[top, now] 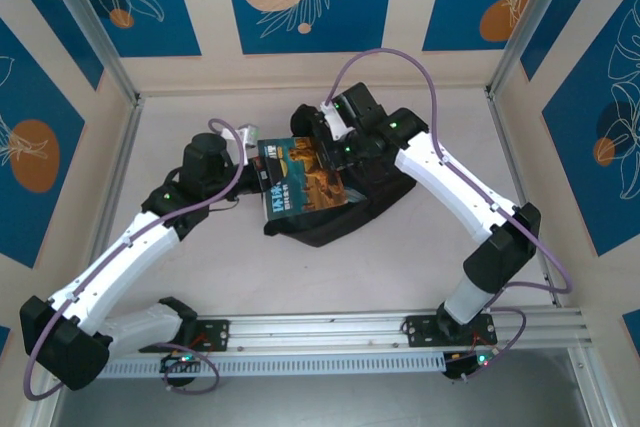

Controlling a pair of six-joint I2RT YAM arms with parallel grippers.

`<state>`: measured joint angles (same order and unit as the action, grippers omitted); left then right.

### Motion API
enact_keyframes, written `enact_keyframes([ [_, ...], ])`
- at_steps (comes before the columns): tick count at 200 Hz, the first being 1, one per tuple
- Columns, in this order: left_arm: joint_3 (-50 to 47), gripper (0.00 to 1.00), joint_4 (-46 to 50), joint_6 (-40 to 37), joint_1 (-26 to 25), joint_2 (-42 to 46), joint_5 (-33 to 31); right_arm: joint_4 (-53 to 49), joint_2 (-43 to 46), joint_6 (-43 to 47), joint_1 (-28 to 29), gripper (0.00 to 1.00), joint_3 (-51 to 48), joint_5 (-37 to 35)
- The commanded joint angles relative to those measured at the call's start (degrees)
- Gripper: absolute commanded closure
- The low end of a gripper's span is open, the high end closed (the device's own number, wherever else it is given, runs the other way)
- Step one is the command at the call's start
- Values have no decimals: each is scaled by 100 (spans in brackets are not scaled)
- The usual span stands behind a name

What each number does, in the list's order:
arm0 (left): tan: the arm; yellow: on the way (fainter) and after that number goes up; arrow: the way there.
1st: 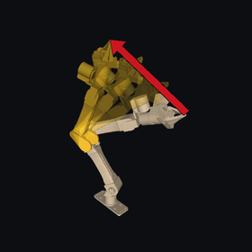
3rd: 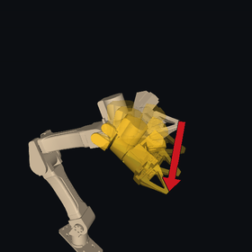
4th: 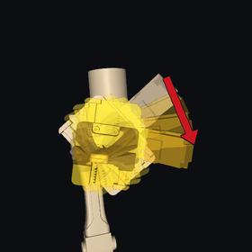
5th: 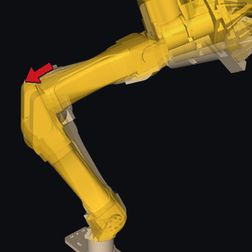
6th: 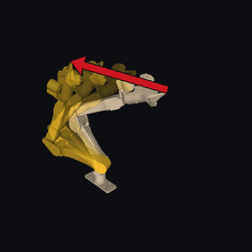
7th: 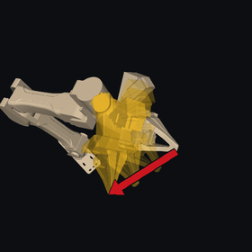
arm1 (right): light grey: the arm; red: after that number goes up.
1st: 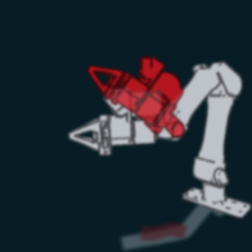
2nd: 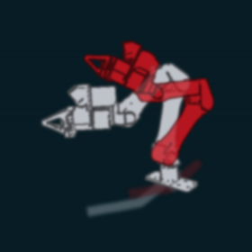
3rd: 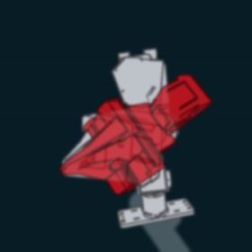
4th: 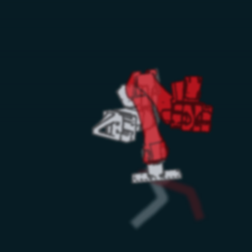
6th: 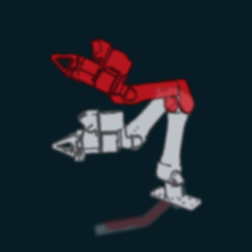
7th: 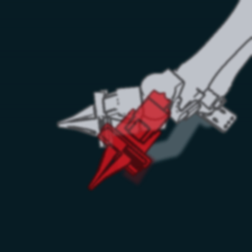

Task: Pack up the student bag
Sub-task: Open the student bag at the top-center of the table.

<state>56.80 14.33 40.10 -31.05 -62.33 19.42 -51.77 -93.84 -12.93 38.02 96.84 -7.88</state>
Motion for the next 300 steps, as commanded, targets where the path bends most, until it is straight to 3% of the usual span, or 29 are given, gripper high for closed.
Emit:
enact_keyframes([
  [1, 25, 100, -393, 31, -82, 54, 185, 495, 59, 205, -79, 80, -124, 182],
  [46, 24, 100, -345, 31, -79, 77, 150, 531, 155, 292, -146, 69, -177, -91],
  [73, 16, 100, -349, 25, -80, 46, 132, 515, 369, 371, -190, 66, -180, -29],
  [119, 57, 100, -380, 12, -79, -76, 151, 189, 270, 308, -216, 61, 131, -550],
  [192, 63, 100, -362, 3, -84, -140, 148, 598, 708, 182, -374, 67, -139, 157],
  [222, 68, 100, -387, 12, -79, -153, 158, 238, 424, 212, -373, 45, -1, -79],
  [242, 63, 100, -403, 28, -84, -166, 159, 220, 265, 201, -366, 43, 48, -56],
  [272, 83, 100, -398, 33, -83, -190, 176, 102, -105, 105, -357, 45, 245, -202],
  [300, 95, 100, -389, 33, -77, -192, 168, 130, -390, 63, -339, 69, 430, -144],
])
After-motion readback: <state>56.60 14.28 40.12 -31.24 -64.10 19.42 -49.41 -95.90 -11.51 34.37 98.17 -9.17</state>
